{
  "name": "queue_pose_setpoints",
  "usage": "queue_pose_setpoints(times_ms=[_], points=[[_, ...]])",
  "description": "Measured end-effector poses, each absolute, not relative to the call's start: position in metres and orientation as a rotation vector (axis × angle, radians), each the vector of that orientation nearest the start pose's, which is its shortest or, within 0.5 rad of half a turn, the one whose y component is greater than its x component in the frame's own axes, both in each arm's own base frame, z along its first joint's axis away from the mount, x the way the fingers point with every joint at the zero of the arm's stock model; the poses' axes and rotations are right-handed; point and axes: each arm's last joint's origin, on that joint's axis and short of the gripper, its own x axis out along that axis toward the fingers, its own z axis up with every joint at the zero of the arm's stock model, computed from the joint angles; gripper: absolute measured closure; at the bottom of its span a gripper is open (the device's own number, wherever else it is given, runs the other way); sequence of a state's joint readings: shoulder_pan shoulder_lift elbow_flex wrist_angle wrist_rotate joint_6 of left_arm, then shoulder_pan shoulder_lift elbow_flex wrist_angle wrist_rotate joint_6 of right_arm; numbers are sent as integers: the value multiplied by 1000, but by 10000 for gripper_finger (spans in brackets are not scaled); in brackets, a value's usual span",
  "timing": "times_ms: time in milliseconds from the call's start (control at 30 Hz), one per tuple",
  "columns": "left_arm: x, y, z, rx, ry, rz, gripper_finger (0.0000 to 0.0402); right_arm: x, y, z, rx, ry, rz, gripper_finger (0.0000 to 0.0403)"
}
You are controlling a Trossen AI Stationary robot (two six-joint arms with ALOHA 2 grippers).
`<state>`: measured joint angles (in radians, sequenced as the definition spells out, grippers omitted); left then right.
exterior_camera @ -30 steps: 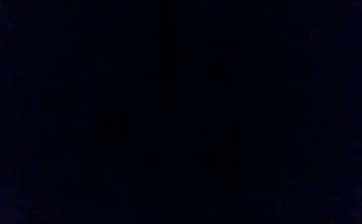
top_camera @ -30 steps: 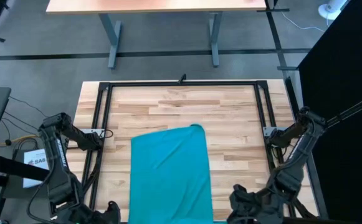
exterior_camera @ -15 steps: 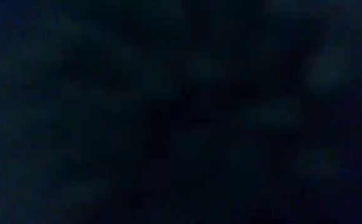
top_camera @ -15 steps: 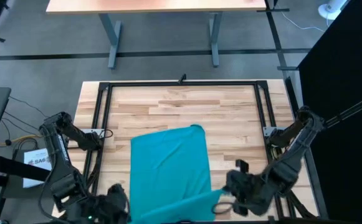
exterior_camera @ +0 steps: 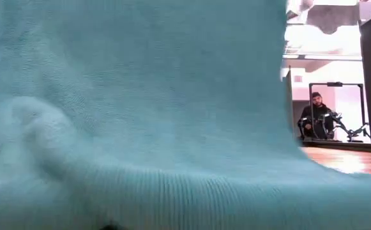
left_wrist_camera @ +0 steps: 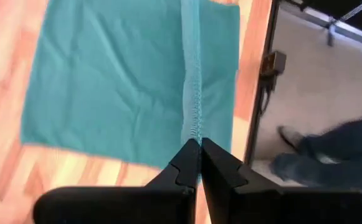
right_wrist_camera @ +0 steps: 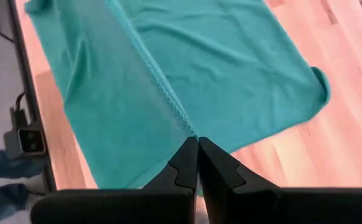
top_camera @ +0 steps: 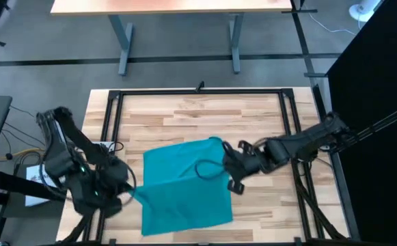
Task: Roll towel
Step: Roll the blue towel
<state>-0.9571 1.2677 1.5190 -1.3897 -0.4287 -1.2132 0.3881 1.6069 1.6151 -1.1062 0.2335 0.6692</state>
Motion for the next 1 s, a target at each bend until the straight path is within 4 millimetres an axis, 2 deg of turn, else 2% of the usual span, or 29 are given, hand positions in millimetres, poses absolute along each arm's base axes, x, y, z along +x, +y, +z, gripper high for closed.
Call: queue_pose_setpoints(times_ms=[200,433,767,1000], points=[[100,-120,351,-527,945,111,402,305,89,332,305,1073,-230,403],[95,-94,304,-579,910,125,402,308,70,305,356,1154,-264,403],[89,-62,260,-552,916,259,401,308,30,278,383,1227,-354,403],[89,-52,244,-530,929,320,401,310,4,254,438,1231,-339,403]])
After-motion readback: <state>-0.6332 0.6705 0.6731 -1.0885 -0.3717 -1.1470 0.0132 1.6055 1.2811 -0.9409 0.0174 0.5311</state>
